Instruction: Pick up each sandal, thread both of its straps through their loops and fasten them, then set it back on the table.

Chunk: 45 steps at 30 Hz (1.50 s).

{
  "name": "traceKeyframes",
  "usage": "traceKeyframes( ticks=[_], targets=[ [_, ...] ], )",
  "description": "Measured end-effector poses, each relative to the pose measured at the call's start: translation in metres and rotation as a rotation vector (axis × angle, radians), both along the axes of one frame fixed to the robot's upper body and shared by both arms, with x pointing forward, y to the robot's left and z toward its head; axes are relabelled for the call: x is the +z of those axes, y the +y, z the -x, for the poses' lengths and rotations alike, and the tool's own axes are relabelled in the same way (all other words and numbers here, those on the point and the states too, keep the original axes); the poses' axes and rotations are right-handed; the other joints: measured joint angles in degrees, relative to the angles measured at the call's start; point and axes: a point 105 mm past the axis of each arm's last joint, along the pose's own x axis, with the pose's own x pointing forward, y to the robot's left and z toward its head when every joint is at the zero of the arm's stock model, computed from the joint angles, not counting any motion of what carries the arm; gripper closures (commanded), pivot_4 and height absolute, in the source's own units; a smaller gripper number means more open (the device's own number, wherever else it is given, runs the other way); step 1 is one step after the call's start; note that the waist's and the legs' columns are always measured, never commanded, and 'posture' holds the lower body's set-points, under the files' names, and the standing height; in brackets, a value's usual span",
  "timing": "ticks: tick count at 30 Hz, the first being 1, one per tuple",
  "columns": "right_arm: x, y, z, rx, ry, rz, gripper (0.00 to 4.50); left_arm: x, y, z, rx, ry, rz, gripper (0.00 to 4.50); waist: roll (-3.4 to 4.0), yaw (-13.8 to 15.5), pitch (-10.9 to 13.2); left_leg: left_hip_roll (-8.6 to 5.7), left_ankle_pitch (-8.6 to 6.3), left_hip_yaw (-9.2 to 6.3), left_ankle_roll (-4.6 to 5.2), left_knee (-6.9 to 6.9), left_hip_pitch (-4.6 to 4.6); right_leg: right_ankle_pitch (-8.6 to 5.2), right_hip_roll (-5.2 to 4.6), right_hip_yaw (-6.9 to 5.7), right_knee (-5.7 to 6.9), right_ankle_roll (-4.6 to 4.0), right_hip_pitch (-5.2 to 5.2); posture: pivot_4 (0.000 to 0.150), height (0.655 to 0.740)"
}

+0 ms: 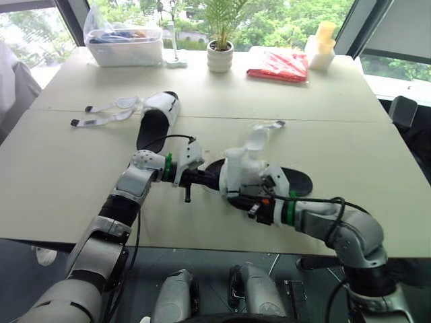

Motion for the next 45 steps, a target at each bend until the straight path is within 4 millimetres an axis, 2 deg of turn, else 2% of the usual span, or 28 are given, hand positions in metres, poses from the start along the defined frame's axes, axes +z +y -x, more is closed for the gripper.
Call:
traceKeyframes(
  ticks=[2, 5, 10, 14, 19, 23, 27, 32, 36, 39, 45],
  targets=[
    [-0.004, -0.001, 0.019, 0.048, 0.05, -0.007, 4.48, -0.001, 0.001, 0.0, 0.006, 0.001, -0.001, 4.5, 0.0, -0.05, 0.0, 0.0, 0.0, 0.0, 0.0, 0.0, 0.0, 0.0, 0.01, -0.01, 0.0, 0.0, 0.0, 0.15, 0.7288],
    [-0.005, -0.004, 0.033, 0.078, 0.075, -0.009, 4.48, -0.001, 0.001, -0.001, 0.012, 0.0, -0.002, 4.5, -0.01, -0.12, 0.0, 0.0, -0.01, -0.01, 0.01, 0.05, 0.08, 0.0, -0.01, -0.01, 0.01, 0.0, 0.08, 0.15, 0.7288],
    [-0.004, -0.002, 0.033, 0.06, 0.06, -0.022, 4.48, -0.002, 0.0, -0.001, 0.008, 0.006, 0.0, 4.5, -0.01, -0.14, 0.0, 0.0, -0.02, 0.0, 0.03, 0.05, 0.1, 0.0, -0.02, 0.0, 0.02, 0.01, 0.1, 0.15, 0.7288],
    [0.009, 0.003, 0.045, 0.132, 0.05, -0.064, 4.48, -0.002, -0.003, -0.002, -0.001, 0.009, 0.003, 4.5, -0.02, 0.16, 0.0, 0.0, -0.03, -0.01, 0.05, 0.05, 0.08, 0.0, -0.02, 0.0, 0.0, 0.01, 0.09, 0.15, 0.7288],
    [0.028, -0.006, 0.057, 0.179, 0.02, -0.079, 4.48, -0.003, -0.012, -0.001, -0.025, 0.008, 0.018, 4.5, -0.04, 1.0, 0.01, 0.0, -0.09, -0.01, 0.16, 0.07, 0.08, 0.0, -0.03, 0.0, -0.04, 0.01, 0.1, 0.15, 0.7288],
    [0.047, -0.001, 0.043, 0.163, -0.068, -0.093, 4.48, -0.002, -0.013, -0.003, -0.025, 0.001, 0.011, 4.5, -0.04, 0.9, 0.01, 0.0, -0.09, 0.0, 0.16, 0.09, 0.08, 0.0, -0.03, 0.0, -0.03, 0.0, 0.09, 0.15, 0.7288],
    [0.067, 0.003, 0.01, 0.075, -0.137, -0.12, 4.48, -0.003, -0.013, -0.004, -0.023, -0.001, 0.01, 4.5, -0.05, 0.92, 0.02, 0.0, -0.09, 0.01, 0.16, 0.1, 0.06, 0.0, -0.03, 0.0, -0.02, 0.0, 0.08, 0.15, 0.7288],
    [0.074, 0.004, -0.022, -0.013, -0.109, -0.126, 4.48, -0.003, -0.012, -0.005, -0.016, -0.011, 0.013, 4.5, -0.05, 0.9, 0.02, 0.0, -0.08, 0.03, 0.15, 0.14, 0.03, 0.01, -0.03, -0.01, 0.01, 0.0, 0.06, 0.15, 0.7288],
    [0.074, 0.001, -0.031, -0.035, -0.088, -0.112, 4.48, -0.002, -0.012, -0.007, -0.001, -0.018, 0.015, 4.5, -0.04, 0.91, 0.02, 0.0, -0.09, 0.03, 0.16, 0.14, 0.0, 0.01, -0.03, -0.01, 0.0, 0.0, 0.05, 0.15, 0.7288],
    [0.076, -0.001, -0.035, -0.044, -0.085, -0.105, 3.45, -0.002, -0.011, -0.007, 0.005, -0.023, 0.016, 4.5, -0.05, 0.88, 0.02, 0.0, -0.09, 0.04, 0.15, 0.15, 0.0, 0.01, -0.03, -0.01, 0.01, 0.01, 0.06, 0.15, 0.7288],
    [0.082, -0.006, -0.042, -0.066, -0.1, -0.102, 0.48, -0.003, -0.008, -0.006, 0.016, -0.028, 0.018, 4.5, -0.04, 0.63, 0.01, 0.0, -0.08, 0.04, 0.15, 0.15, 0.03, 0.01, -0.03, -0.01, 0.03, 0.01, 0.06, 0.15, 0.7288]
  ],
)
